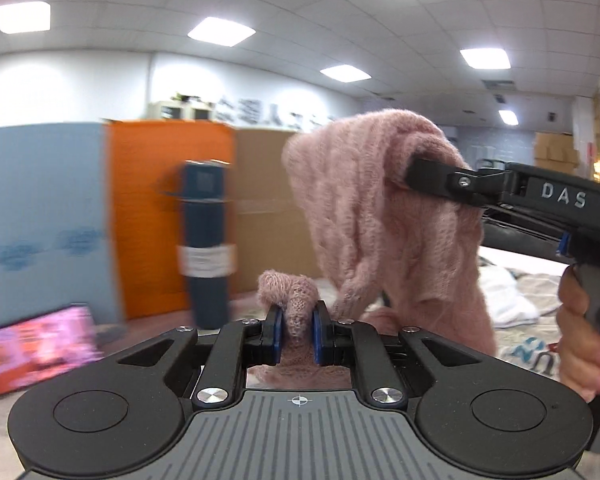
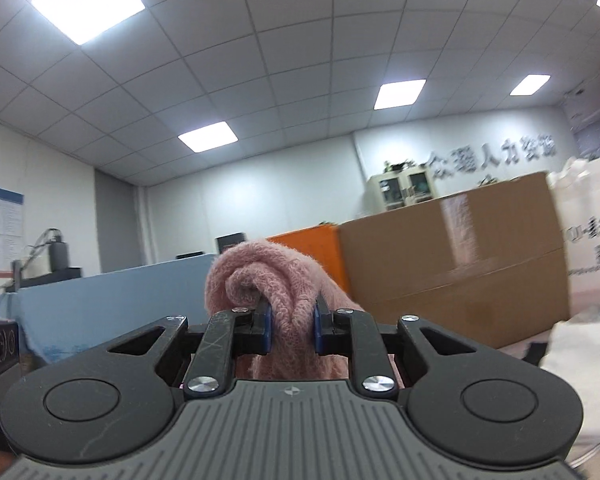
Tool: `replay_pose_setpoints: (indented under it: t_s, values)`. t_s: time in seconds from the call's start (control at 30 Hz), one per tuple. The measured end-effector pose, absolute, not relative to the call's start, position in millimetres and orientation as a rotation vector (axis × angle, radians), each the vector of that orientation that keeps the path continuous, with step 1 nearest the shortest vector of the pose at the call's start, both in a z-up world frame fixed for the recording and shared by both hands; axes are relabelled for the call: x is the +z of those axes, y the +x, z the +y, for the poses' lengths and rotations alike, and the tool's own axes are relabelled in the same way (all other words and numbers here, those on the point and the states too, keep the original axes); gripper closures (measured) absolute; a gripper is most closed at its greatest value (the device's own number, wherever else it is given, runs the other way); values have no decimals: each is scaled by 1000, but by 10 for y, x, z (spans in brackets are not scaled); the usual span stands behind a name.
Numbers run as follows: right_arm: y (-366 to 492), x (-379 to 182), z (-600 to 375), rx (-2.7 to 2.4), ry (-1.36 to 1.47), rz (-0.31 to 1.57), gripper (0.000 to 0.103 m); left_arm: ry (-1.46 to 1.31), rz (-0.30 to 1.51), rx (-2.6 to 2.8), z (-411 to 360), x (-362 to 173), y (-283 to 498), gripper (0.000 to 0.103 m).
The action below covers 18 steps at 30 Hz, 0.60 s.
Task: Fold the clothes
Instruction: 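Lift the pink sweater with both grippers and spread it onto the table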
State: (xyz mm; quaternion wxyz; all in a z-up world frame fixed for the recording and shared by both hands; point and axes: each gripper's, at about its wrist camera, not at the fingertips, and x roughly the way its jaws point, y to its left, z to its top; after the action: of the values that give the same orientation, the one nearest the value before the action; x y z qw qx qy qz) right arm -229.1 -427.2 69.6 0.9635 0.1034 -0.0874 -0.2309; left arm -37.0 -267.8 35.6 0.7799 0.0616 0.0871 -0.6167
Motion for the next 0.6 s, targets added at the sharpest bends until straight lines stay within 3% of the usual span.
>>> replay_pose_setpoints:
  t_s: [0.27,0.4,0.6]
  values:
    - [-1853,1110,-3668,-371,323,-161,86,111,52,-1147,-1566,744,72,90]
    - [-1625,1158,-3529,-368,350,-48,86,163,92,-1093,-1078,621,130,90]
    - [-1507,800,-3434,-455,298,165,86,229,237,-1124,-433,175,91,89]
